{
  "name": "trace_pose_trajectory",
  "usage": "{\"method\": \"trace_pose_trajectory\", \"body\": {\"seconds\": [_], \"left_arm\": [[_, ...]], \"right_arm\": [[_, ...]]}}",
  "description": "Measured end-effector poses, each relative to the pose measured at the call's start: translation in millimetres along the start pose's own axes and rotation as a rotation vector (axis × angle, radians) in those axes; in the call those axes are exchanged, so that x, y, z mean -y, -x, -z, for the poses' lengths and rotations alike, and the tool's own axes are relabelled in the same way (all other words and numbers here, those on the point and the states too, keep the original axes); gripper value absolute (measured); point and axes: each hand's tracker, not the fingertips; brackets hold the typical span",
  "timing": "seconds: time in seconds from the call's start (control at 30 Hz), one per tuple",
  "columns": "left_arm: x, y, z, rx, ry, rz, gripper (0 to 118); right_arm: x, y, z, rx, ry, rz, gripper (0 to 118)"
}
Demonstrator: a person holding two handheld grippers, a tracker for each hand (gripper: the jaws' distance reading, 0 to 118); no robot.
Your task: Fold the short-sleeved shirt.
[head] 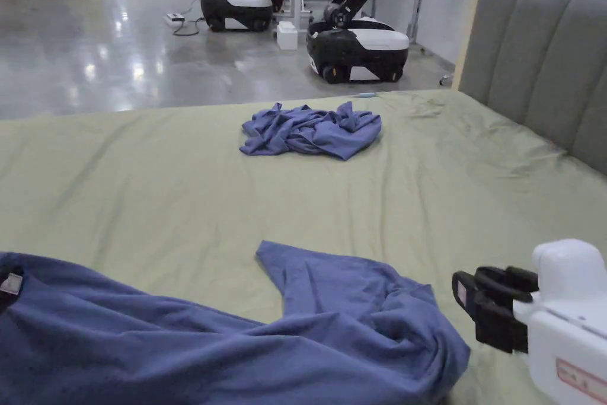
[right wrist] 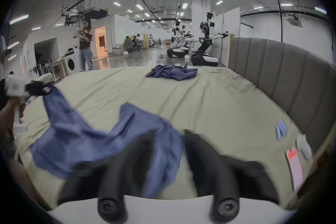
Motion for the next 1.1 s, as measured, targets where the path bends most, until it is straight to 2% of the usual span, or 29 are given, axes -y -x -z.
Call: {"method": "trace_pose_trajectory", "body": {"seconds": [0.03, 0.07, 0.13, 0.17, 0.27, 0.3, 0.33, 0.4, 0.43, 0.47, 0.5, 0.53, 0.57, 0.63, 0.73, 0.8, 0.87, 0.97, 1.1], "left_arm": [[1.7, 0.3, -0.6, -0.001, 0.003, 0.008, 7], [4.4, 0.8, 0.6, 0.004, 0.01, 0.01, 7], [15.5, -17.4, -2.3, 0.019, 0.037, -0.001, 7], [20.8, -21.1, 0.3, 0.025, 0.046, 0.0, 7], [35.0, -18.1, 5.4, 0.036, 0.059, 0.003, 7], [37.8, -18.7, 6.1, 0.033, 0.049, -0.001, 7], [38.6, -18.6, 6.6, 0.028, 0.045, -0.008, 7], [43.8, -15.6, 3.7, 0.039, 0.042, -0.021, 7], [44.5, -15.4, 3.3, 0.04, 0.036, -0.022, 7], [44.6, -15.0, 3.0, 0.043, 0.036, -0.024, 7], [46.1, -13.9, -1.0, 0.05, 0.037, -0.024, 7], [46.4, -14.5, -3.1, 0.051, 0.032, -0.022, 7], [45.0, -14.8, -6.0, 0.053, 0.021, -0.02, 7], [40.6, -15.8, -18.7, 0.059, -0.009, -0.046, 7], [24.3, -14.4, -51.7, -0.017, -0.101, -0.029, 7], [5.9, -13.0, -90.5, -0.036, -0.187, -0.035, 7], [-12.1, -4.0, -126.8, -0.058, -0.26, -0.076, 7], [-40.5, 19.8, -185.0, -0.096, -0.351, -0.126, 7], [-72.8, 49.3, -252.9, -0.139, -0.448, -0.224, 7]], "right_arm": [[-14.9, -4.0, 26.4, -0.023, 0.056, -0.041, 106], [-27.2, -4.0, 56.9, -0.052, 0.136, -0.092, 110], [-35.4, -1.0, 118.8, -0.159, 0.274, -0.149, 109], [-32.9, 4.5, 151.9, -0.161, 0.386, -0.173, 109], [-4.2, 15.9, 211.4, -0.066, 0.548, -0.258, 109], [6.8, 17.1, 223.6, -0.02, 0.549, -0.277, 108], [11.5, 14.7, 228.3, -0.04, 0.55, -0.254, 110], [6.8, 0.5, 222.0, -0.081, 0.511, -0.128, 110], [4.4, -3.9, 214.1, -0.107, 0.518, -0.091, 97], [1.1, -6.3, 207.7, -0.135, 0.52, -0.101, 76], [-2.3, -6.7, 198.7, -0.134, 0.485, -0.174, 24], [-8.4, 3.4, 181.8, -0.147, 0.472, -0.198, 6], [-10.8, 10.3, 168.9, -0.108, 0.459, -0.215, 6], [-18.6, 12.3, 149.6, -0.128, 0.444, -0.204, 6], [-45.9, 3.7, 102.2, -0.101, 0.263, -0.109, 6], [-73.3, -7.1, 48.0, -0.141, 0.15, -0.005, 6], [-97.2, -16.5, -2.0, -0.097, 0.049, -0.012, 6], [-131.9, -34.2, -77.5, -0.097, -0.043, 0.084, 6], [-167.8, -45.9, -159.5, -0.06, -0.169, 0.114, 6]]}}
